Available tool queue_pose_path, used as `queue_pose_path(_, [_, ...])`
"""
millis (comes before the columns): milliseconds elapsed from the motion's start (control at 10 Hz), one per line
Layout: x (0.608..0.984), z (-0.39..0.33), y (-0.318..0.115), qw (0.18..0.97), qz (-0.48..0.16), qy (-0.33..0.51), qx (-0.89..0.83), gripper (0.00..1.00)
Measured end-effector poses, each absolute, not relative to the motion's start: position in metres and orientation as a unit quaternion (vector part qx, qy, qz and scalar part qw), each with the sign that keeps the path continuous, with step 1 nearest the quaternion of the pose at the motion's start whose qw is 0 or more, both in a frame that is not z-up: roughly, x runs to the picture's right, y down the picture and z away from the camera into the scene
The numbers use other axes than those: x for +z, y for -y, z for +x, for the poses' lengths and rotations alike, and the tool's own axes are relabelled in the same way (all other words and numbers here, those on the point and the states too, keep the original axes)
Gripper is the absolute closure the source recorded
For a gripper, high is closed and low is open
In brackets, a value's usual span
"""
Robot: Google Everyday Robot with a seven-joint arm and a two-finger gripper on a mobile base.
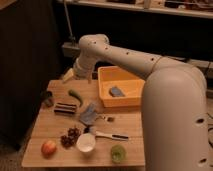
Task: Place towel in metal cup
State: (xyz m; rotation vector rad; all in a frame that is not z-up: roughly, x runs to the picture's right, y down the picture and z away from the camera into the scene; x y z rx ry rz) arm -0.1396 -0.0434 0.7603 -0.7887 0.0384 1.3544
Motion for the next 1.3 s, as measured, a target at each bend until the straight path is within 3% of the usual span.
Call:
queue_pose_path(800, [0.760,-0.137,0.033,0.711,-0.341,-0.036,0.613,0.20])
queue_pose_path(1300, [0.775,-0.133,-0.033,0.704,-0.333,-0.075,0.623,0.20])
